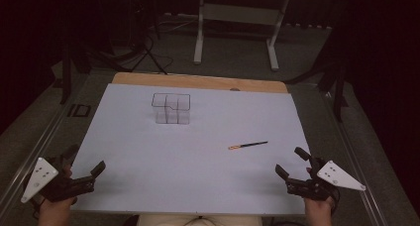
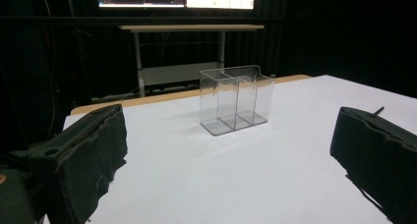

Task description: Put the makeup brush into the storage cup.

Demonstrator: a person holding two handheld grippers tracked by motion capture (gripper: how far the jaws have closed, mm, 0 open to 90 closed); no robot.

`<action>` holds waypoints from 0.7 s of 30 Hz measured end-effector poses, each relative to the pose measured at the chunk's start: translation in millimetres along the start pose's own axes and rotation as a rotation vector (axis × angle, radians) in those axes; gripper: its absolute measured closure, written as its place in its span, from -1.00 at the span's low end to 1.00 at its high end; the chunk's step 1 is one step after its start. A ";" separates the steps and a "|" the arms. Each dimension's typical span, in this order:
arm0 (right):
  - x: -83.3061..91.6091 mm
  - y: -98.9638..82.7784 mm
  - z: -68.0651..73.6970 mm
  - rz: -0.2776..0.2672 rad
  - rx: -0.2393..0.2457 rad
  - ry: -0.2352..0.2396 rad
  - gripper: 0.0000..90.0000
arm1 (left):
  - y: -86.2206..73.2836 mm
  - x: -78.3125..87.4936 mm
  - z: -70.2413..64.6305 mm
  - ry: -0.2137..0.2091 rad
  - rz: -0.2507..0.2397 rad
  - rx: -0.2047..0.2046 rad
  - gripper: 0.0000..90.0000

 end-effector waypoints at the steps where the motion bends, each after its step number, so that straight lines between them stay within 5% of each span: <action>1: 0.0 0.0 0.0 0.000 0.000 0.000 -0.75 | 0.0 0.0 0.0 0.000 0.000 0.000 -0.97; 15: 3.0 5.1 5.8 0.023 0.026 0.003 -0.75 | 2.3 1.6 -0.1 -0.004 -0.009 0.003 -0.97; 21: -0.2 11.4 8.0 0.068 -0.008 0.060 -0.72 | 2.3 1.8 0.8 -0.003 -0.009 0.004 -0.97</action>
Point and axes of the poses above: each handheld gripper's, and its own axes: x roughly backward along the jaws, y roughly out of its top, z roughly to its left, the point moved 10 cm from there along -x, roughly forward along the jaws, and after that the axes turned 12 degrees about z, right-handed, at the moved point
